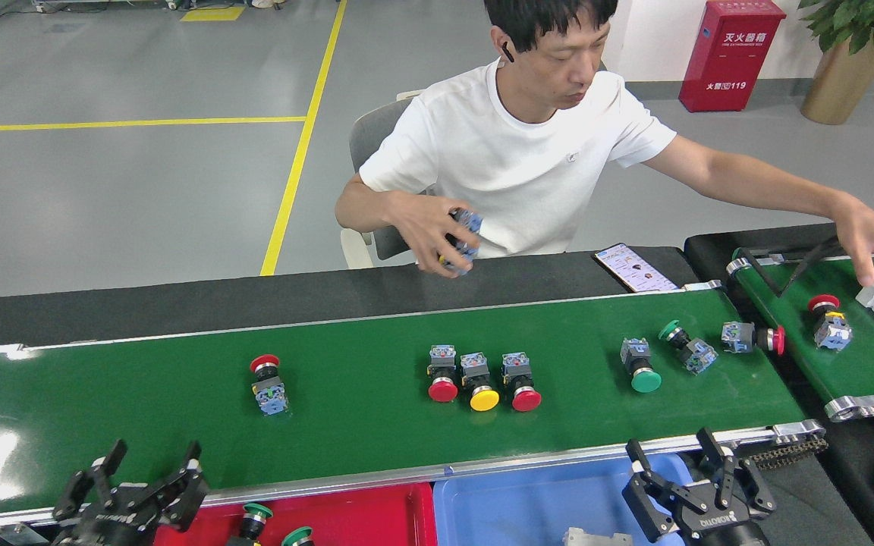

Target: Pick switch part from conveyor to tray

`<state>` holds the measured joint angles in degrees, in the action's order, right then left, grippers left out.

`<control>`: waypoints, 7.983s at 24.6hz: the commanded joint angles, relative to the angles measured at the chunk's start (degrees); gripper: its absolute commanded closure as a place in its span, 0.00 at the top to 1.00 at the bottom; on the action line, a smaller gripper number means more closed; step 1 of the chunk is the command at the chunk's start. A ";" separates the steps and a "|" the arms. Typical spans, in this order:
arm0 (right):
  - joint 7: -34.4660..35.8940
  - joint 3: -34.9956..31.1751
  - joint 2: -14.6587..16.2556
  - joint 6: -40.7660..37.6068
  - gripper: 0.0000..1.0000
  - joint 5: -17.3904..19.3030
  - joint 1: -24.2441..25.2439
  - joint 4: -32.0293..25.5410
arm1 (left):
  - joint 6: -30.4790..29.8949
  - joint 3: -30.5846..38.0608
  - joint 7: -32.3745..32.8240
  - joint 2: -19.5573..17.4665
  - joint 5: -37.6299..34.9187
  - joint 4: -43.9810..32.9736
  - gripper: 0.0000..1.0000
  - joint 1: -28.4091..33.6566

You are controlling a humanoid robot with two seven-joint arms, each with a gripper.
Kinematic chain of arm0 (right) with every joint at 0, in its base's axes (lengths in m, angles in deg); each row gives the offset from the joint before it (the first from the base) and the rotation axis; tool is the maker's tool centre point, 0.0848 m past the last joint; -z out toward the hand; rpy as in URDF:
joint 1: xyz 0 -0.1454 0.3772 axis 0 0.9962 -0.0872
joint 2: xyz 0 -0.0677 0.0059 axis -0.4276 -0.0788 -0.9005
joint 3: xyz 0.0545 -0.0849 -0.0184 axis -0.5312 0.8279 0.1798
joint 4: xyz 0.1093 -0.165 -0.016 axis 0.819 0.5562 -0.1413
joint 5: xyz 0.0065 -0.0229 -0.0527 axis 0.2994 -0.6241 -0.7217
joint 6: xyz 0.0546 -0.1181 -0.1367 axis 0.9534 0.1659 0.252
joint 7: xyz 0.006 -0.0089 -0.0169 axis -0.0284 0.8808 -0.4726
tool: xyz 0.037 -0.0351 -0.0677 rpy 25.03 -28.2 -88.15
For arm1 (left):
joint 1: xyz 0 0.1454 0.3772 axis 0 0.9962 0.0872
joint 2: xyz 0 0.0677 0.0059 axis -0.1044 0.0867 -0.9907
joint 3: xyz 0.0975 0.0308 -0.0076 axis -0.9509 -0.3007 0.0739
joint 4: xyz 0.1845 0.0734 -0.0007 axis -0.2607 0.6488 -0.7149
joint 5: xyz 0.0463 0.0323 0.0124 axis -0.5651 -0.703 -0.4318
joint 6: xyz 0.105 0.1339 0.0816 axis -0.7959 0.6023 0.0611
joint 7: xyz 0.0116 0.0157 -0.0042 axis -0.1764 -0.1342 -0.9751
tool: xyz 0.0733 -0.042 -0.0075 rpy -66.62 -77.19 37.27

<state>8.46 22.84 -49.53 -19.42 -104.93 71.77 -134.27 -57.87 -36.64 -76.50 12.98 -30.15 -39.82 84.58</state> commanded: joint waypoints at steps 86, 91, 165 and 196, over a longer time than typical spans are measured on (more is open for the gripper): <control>-5.05 21.55 -13.44 9.77 0.16 -4.40 -30.99 36.41 | -2.77 1.95 -4.69 0.02 -1.60 -6.23 1.00 8.12; -4.70 21.63 -13.18 9.15 0.04 -4.05 -30.99 35.71 | -1.63 1.69 -4.69 0.02 -3.80 0.01 1.00 1.53; -6.98 23.39 -11.60 17.42 0.12 -1.59 -34.24 32.90 | -2.42 12.32 -7.24 -3.41 15.62 -13.26 1.00 27.02; -10.06 6.25 3.08 -3.59 0.97 5.18 -7.70 0.02 | -1.98 -1.04 -10.67 -14.31 1.21 25.85 0.06 -14.38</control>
<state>-0.85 29.88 -46.20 -28.11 -99.70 65.37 -134.26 -58.42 -37.60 -86.28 -0.43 -29.15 -13.65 71.18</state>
